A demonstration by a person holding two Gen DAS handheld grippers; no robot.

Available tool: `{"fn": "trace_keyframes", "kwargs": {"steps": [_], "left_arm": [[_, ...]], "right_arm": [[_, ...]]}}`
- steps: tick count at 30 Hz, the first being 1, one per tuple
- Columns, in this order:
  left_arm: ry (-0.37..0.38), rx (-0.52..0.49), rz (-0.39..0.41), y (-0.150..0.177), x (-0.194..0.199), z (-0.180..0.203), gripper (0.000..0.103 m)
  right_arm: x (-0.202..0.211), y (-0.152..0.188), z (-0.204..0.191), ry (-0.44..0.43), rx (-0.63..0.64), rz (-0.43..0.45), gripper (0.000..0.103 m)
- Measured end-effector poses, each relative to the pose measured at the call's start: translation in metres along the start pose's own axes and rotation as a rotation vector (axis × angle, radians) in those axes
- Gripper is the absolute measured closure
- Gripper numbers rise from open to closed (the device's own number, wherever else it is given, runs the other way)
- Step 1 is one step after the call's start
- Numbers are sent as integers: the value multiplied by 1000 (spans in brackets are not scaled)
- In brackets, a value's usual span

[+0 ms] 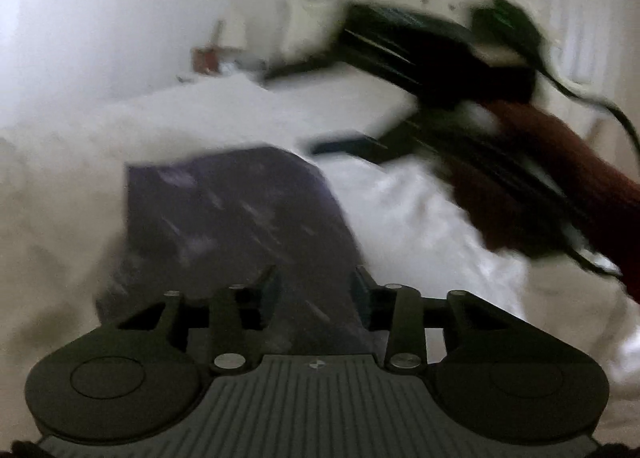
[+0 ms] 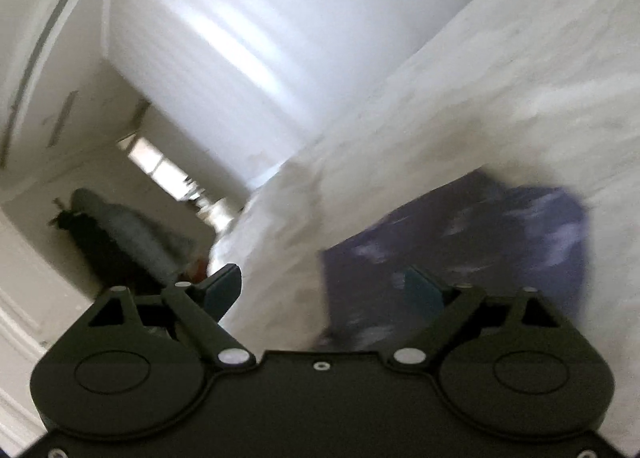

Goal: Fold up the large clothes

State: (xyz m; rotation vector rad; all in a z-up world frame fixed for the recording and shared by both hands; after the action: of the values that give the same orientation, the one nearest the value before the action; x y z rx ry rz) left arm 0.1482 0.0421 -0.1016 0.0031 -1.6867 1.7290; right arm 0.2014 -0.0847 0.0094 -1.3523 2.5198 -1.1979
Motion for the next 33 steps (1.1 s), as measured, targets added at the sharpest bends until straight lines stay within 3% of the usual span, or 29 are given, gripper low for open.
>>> {"fn": "trace_keyframes", "kwargs": {"steps": [3,5,7,9,15,29,33], "left_arm": [[-102,69,9,0,-12,-33,59],[-160,160,-59,18,-27,-59,60],[-160,245,-132,43,-40,-76,59],[-150,302,-118,54,-38,-84,59],[-140,315,-109,54,-34,-85,59],[-129,335,-80,58,-30,-91,59],[-129,338,-72,59,-30,-91,59]], "right_arm": [[14,5,19,76,7,31,12],[17,11,31,124,14,39,12],[18,13,41,178,28,43,12],[22,14,53,233,72,34,13],[-19,17,28,345,350,9,13],[-119,21,-64,131,730,-115,19],[-141,36,-75,139,807,-200,43]]}}
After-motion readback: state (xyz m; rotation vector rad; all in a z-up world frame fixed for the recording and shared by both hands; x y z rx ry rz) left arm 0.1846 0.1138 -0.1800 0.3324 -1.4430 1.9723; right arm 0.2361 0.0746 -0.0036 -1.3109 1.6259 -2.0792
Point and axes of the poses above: each gripper's, at about its wrist camera, not at the fingertips, and x roughly against the way its jaws point, z to its right, y to its underside, the point moved 8 cm from there along -x, roughly the way its jaws point, and after that the axes turned 2 degrees about y, right-handed, at the moved point
